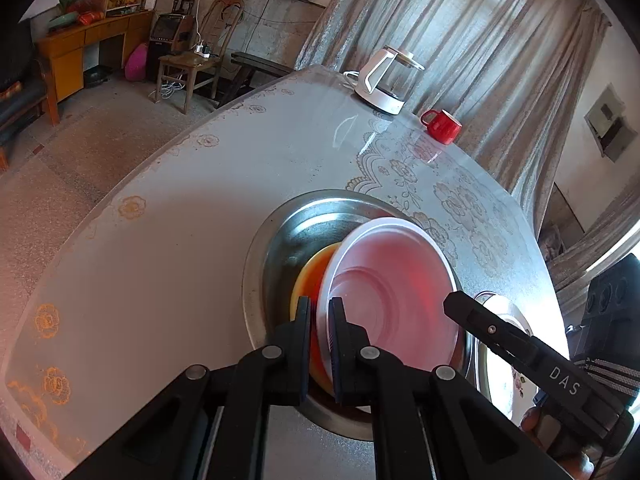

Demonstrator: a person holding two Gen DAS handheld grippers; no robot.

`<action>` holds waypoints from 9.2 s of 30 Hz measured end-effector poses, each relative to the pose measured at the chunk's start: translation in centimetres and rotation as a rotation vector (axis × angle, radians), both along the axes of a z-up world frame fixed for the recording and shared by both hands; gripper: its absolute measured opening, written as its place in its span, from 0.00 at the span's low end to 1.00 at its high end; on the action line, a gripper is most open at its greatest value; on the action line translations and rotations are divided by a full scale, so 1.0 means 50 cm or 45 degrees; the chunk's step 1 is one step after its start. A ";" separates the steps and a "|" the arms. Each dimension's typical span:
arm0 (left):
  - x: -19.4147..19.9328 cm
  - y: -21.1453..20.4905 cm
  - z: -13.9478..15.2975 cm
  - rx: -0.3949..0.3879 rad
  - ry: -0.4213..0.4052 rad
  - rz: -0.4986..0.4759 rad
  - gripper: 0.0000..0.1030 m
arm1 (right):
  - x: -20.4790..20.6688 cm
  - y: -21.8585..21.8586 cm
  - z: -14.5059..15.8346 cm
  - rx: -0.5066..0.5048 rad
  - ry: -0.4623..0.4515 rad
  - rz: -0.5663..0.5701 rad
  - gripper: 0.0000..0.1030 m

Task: Organize plates and bowls
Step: 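Lower the red bowl into the basin onto the yellow bowl, then open the left tool to release the red bowl, then grasp the steel basin rim with the left tool, then lift the steel basin with the left tool over the plate stack, then lower the steel basin with the left tool onto the plate stack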

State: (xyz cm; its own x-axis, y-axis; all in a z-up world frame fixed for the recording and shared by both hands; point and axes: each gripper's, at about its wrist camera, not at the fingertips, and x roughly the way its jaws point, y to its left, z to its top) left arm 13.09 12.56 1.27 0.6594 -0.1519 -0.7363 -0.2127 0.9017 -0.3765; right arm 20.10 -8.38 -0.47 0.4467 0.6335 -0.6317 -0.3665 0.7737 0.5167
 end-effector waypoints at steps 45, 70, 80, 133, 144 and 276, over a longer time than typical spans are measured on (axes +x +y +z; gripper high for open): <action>-0.021 -0.021 -0.005 0.215 -0.096 0.011 0.13 | -0.051 -0.019 0.015 -0.105 -0.125 -0.033 0.23; -0.046 -0.010 -0.005 0.369 -0.122 0.048 0.13 | -0.069 0.030 0.006 -0.253 -0.162 0.083 0.22; -0.006 -0.006 -0.027 0.394 -0.106 0.020 0.17 | -0.024 0.062 -0.004 -0.401 -0.198 0.048 0.09; -0.033 0.044 -0.040 0.015 -0.174 -0.029 0.15 | 0.021 0.014 -0.029 -0.289 -0.030 -0.015 0.16; -0.066 0.046 -0.022 0.019 -0.188 -0.007 0.15 | -0.004 0.010 -0.022 -0.263 -0.037 -0.019 0.16; 0.005 -0.312 0.016 0.110 -0.122 -0.497 0.16 | -0.180 -0.401 0.019 -0.155 -0.076 -0.538 0.14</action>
State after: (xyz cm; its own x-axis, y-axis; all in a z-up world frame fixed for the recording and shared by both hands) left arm 13.35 -3.05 2.09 0.6307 -0.3447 -0.6953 0.1844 0.9369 -0.2971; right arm 11.12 -28.44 0.49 0.6887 0.3098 -0.6555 -0.0313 0.9160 0.4000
